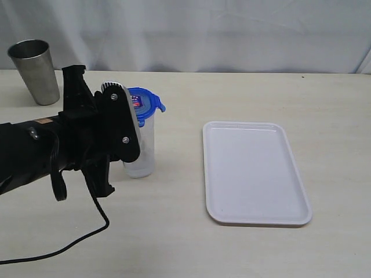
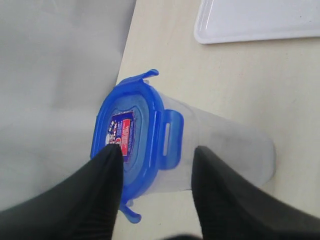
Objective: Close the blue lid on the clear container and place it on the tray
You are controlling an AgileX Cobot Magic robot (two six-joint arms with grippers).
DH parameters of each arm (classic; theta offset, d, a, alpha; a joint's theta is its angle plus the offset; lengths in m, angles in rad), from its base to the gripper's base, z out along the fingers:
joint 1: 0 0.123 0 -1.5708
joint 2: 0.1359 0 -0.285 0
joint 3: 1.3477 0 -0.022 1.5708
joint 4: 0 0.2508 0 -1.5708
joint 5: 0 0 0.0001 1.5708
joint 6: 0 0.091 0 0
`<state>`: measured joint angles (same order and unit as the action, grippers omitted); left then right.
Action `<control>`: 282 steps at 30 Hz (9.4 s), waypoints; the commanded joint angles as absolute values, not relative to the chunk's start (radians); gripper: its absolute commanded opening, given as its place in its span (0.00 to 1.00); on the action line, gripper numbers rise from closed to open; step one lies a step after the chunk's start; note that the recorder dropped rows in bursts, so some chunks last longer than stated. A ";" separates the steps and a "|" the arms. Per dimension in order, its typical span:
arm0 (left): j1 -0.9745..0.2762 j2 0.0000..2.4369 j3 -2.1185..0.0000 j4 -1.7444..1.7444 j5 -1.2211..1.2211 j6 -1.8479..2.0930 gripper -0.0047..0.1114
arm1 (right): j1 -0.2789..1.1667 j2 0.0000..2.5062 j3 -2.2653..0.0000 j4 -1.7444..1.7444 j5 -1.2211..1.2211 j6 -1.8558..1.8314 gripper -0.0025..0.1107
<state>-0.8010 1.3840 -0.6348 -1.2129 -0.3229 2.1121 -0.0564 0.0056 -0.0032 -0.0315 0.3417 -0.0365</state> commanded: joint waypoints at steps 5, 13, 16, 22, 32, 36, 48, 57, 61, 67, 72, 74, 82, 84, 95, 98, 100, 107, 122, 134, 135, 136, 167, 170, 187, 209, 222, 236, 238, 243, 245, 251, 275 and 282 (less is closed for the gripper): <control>-0.802 1.378 -0.631 -1.230 -0.296 2.143 0.46 | -0.055 0.000 0.000 -0.031 0.342 -0.037 0.06; -0.804 1.347 -0.631 -1.281 -0.282 2.141 0.46 | -0.055 0.000 0.000 -0.031 0.342 -0.037 0.06; -0.804 1.313 -0.631 -1.308 -0.271 2.141 0.46 | -0.055 0.000 0.000 -0.031 0.342 -0.037 0.06; -0.804 1.260 -0.631 -1.363 -0.241 2.141 0.46 | -0.055 0.000 0.000 -0.031 0.342 -0.037 0.06; -0.804 1.239 -0.631 -1.410 -0.223 2.096 0.44 | -0.055 0.000 0.000 -0.031 0.342 -0.037 0.06; -0.804 1.239 -0.631 -1.407 -0.321 2.012 0.28 | -0.055 0.000 0.000 -0.031 0.342 -0.037 0.06; -0.710 1.239 -0.683 -1.406 -0.206 1.859 0.04 | -0.055 0.000 0.000 -0.031 0.342 -0.037 0.06; -0.417 1.239 -0.713 -1.461 0.190 1.849 0.04 | -0.055 0.000 0.000 -0.031 0.342 -0.037 0.06; -0.310 1.239 -0.715 -1.600 0.390 1.983 0.04 | -0.055 0.000 0.000 -0.031 0.342 -0.037 0.06; -0.182 1.270 -0.678 -1.744 0.650 2.143 0.04 | -0.055 0.000 0.000 -0.031 0.342 -0.037 0.06; -0.131 1.351 -0.659 -1.744 0.683 2.143 0.04 | -0.055 0.000 0.000 -0.031 0.342 -0.037 0.06; -0.129 1.388 -0.652 -1.744 0.727 2.143 0.04 | -0.055 0.000 0.000 -0.031 0.342 -0.037 0.06; -0.129 1.483 -0.663 -1.674 0.695 2.143 0.04 | -0.055 0.000 0.000 -0.031 0.342 -0.037 0.06; -0.129 1.483 -0.666 -1.665 0.695 2.143 0.04 | -0.055 0.000 0.000 -0.031 0.342 -0.037 0.06; -0.129 1.483 -0.689 -1.652 0.653 2.143 0.04 | -0.055 0.000 0.000 -0.031 0.342 -0.037 0.06; -0.129 1.488 -0.675 -1.610 0.657 2.143 0.04 | -0.055 0.000 0.000 -0.031 0.342 -0.037 0.06; -0.129 1.490 -0.675 -1.607 0.657 2.143 0.04 | -0.055 0.000 0.000 -0.031 0.342 -0.037 0.06; -0.129 1.489 -0.680 -1.619 0.641 2.143 0.04 | -0.055 0.000 0.000 -0.031 0.342 -0.037 0.06; -0.128 1.505 -0.742 -1.691 0.535 2.143 0.04 | -0.055 0.000 0.000 -0.031 0.342 -0.037 0.06; -0.127 1.671 -0.875 -1.703 0.513 2.143 0.04 | -0.055 0.000 0.000 -0.031 0.342 -0.037 0.06; -0.127 1.671 -0.875 -1.701 0.515 2.143 0.04 | -0.055 0.000 0.000 -0.031 0.342 -0.037 0.06; -0.127 1.671 -0.875 -1.692 0.520 2.143 0.04 | -0.055 0.000 0.000 -0.031 0.342 -0.037 0.06; -0.127 1.671 -0.840 -1.652 0.566 2.141 0.04 | -0.055 0.000 0.000 -0.031 0.342 -0.037 0.06; -0.127 1.671 -0.840 -1.650 0.565 2.141 0.04 | -0.055 0.000 0.000 -0.031 0.342 -0.037 0.06; -0.127 1.671 -0.840 -1.606 0.591 2.113 0.04 | -0.055 0.000 0.000 -0.031 0.342 -0.037 0.06; -0.114 1.671 -0.818 -1.689 0.395 2.144 0.04 | -0.055 0.000 0.000 -0.031 0.342 -0.037 0.06; 0.012 1.671 -0.795 -1.744 0.359 2.098 0.04 | -0.055 0.000 0.000 -0.031 0.342 -0.037 0.06; -0.026 1.669 -0.716 -0.816 -0.546 0.773 0.04 | -0.055 0.000 0.000 -0.031 0.342 -0.037 0.06; -0.031 1.667 -0.604 -0.500 -0.728 0.351 0.04 | -0.055 0.000 0.000 -0.031 0.342 -0.037 0.06; -0.024 1.667 -0.520 0.039 -0.879 -0.065 0.04 | -0.055 0.000 0.000 -0.031 0.342 -0.037 0.06; -0.024 1.667 -0.520 0.105 -0.867 -0.083 0.04 | -0.055 0.000 0.000 -0.031 0.342 -0.037 0.06; 0.003 1.667 -0.518 0.187 -0.770 -0.105 0.04 | -0.055 0.000 0.000 -0.031 0.342 -0.037 0.06; 0.046 1.667 -0.375 0.926 -0.925 -0.304 0.04 | -0.055 0.000 0.000 -0.031 0.342 -0.037 0.06; 0.022 1.705 -0.375 0.946 -0.984 -0.294 0.25 | -0.055 0.000 0.000 -0.031 0.342 -0.037 0.06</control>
